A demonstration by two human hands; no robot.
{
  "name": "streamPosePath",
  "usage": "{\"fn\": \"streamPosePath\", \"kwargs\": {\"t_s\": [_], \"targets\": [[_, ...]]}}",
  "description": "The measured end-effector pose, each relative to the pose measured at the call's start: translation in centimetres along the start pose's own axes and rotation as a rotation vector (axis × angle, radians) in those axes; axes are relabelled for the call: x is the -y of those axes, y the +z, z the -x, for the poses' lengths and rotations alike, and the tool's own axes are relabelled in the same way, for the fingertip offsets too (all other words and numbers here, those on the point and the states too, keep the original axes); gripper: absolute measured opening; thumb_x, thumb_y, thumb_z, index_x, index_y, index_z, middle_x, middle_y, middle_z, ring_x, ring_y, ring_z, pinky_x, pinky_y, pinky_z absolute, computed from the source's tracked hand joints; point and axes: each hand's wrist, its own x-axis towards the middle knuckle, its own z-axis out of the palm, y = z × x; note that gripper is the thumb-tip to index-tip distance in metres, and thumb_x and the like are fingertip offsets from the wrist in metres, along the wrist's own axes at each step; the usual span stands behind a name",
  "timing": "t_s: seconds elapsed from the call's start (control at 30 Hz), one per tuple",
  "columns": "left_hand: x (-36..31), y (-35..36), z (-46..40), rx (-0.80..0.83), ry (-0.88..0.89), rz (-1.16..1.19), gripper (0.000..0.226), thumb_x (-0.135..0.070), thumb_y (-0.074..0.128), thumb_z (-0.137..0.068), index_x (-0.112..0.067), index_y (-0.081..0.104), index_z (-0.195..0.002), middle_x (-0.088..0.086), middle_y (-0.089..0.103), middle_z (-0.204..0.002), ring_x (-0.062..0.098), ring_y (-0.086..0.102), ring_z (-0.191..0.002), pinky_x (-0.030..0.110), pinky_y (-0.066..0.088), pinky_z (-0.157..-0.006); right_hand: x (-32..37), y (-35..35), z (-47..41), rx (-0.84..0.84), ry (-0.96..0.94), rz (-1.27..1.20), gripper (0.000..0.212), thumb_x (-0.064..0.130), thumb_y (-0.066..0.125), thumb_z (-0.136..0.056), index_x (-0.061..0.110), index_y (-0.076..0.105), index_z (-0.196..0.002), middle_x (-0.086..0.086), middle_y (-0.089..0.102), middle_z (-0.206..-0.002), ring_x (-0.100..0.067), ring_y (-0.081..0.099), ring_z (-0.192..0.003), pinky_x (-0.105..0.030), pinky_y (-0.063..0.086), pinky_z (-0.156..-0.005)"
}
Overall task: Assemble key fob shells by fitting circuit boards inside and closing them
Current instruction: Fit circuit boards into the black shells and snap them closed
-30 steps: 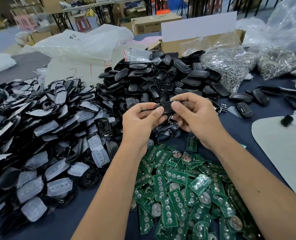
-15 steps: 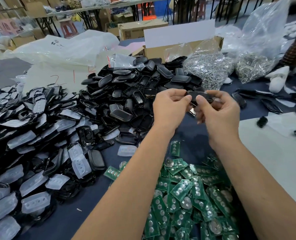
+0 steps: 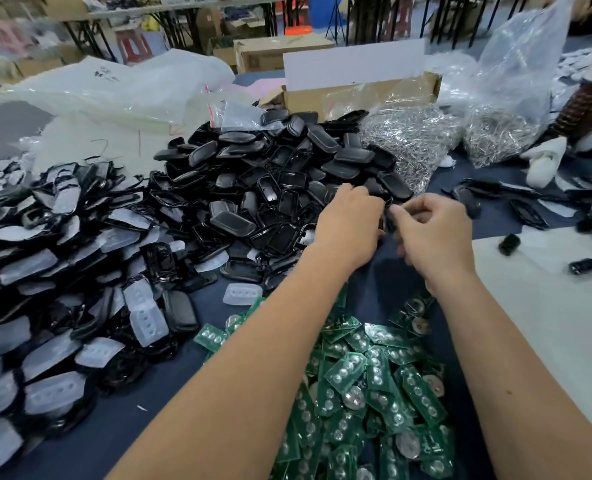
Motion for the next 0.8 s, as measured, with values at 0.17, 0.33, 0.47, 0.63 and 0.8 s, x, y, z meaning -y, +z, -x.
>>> {"fn": "streamPosePath", "kwargs": {"t_s": [0.17, 0.33, 0.47, 0.63, 0.8], "targets": [[2.1, -2.1, 0.5, -0.071, -0.104, 0.176, 0.016, -0.008, 0.054, -0.099, -0.003, 0.06, -0.112, 0.016, 0.06, -0.118, 0.031, 0.054, -0.111, 0.03, 0.034, -0.087, 1.8, -0.1, 1.2, 0.409, -0.238, 0.215, 0.045, 0.043, 0.06, -0.103, 0.013, 0.067, -0.07, -0.005, 0.068, -0.057, -0.02, 0.063, -0.048, -0.036, 0.049, -0.056], [4.2, -2.7, 1.2, -0.188, -0.518, 0.82, 0.006, -0.009, 0.058, -0.094, -0.01, 0.061, -0.089, 0.007, 0.073, -0.084, 0.03, 0.072, -0.091, 0.047, 0.058, -0.092, 2.9, 0.1, 2.2, 0.783, -0.336, 0.589, 0.043, 0.064, 0.089, -0.063, 0.032, 0.069, -0.082, 0.011, 0.067, -0.081, -0.005, 0.062, -0.069, -0.033, 0.051, -0.066], [5.0, -3.2, 2.4, -0.228, -0.718, 1.344, 0.022, 0.011, 0.067, -0.086, -0.008, 0.069, -0.074, 0.003, 0.07, -0.067, 0.027, 0.07, -0.087, 0.044, 0.059, -0.098, 2.6, 0.7, 2.2, 0.817, -0.343, 0.414, 0.034, 0.043, 0.095, -0.069, 0.029, 0.066, -0.078, 0.017, 0.065, -0.068, 0.0, 0.059, -0.062, -0.017, 0.045, -0.056], [6.3, -3.8, 4.7, -0.363, -0.769, 1.538, 0.004, 0.006, 0.069, -0.092, 0.004, 0.071, -0.09, 0.011, 0.071, -0.09, 0.014, 0.074, -0.074, 0.021, 0.06, -0.075, 2.3, 2.7, 3.0, 0.563, -0.203, -0.207, 0.017, 0.011, 0.081, -0.09, 0.012, 0.065, -0.088, -0.012, 0.071, -0.066, -0.024, 0.065, -0.051, -0.031, 0.052, -0.045], [7.2, -3.5, 7.8, -0.471, -0.767, 1.311, 0.021, 0.004, 0.073, -0.089, -0.01, 0.07, -0.104, 0.011, 0.074, -0.093, 0.017, 0.077, -0.078, 0.021, 0.059, -0.073, 2.7, 4.4, 3.4, 0.396, -0.133, -0.518, 0.008, 0.011, 0.078, -0.093, 0.006, 0.072, -0.095, -0.015, 0.069, -0.064, -0.021, 0.062, -0.047, -0.026, 0.049, -0.043]]}}
